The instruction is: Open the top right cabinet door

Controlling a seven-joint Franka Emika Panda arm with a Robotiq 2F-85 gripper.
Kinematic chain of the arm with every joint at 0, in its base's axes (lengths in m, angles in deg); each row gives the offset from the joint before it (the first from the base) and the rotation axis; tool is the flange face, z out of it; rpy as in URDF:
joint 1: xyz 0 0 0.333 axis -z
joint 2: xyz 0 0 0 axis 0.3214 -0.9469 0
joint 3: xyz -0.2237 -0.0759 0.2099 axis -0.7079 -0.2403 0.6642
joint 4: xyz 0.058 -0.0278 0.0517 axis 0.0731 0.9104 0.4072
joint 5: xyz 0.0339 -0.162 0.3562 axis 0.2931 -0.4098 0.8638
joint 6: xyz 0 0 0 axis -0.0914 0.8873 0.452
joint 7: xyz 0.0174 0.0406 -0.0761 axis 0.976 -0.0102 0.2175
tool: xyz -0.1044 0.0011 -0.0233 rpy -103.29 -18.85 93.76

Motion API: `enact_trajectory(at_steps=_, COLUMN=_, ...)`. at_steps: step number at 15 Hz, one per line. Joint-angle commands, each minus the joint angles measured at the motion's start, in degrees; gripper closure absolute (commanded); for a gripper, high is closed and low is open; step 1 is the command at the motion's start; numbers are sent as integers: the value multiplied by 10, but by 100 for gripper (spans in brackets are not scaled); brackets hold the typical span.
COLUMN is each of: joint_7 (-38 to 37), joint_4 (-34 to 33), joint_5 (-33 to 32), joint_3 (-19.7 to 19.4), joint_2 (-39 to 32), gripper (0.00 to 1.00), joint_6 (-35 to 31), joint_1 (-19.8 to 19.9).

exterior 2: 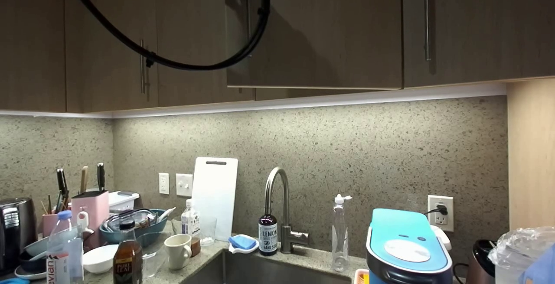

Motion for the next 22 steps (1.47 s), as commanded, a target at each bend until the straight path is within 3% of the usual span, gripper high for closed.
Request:
enact_trajectory(at_steps=1, joint_7=-2, joint_4=-1, joint_5=-3, joint_3=-1, joint_2=0, gripper=92, joint_6=1, joint_1=-1)
enact_trajectory(at_steps=6, joint_7=-1, joint_4=4, joint_5=-4, joint_3=-5, joint_2=5, gripper=98, joint_6=0, joint_1=3)
enact_trajectory(at_steps=11, joint_7=-27, joint_4=16, joint_5=1, joint_3=-17, joint_2=25, gripper=98, joint_6=-27, joint_1=54)
enact_trajectory(at_steps=22, joint_7=27, joint_4=17, joint_5=-6, joint_3=-89, joint_2=53, gripper=98, joint_6=2, joint_1=37)
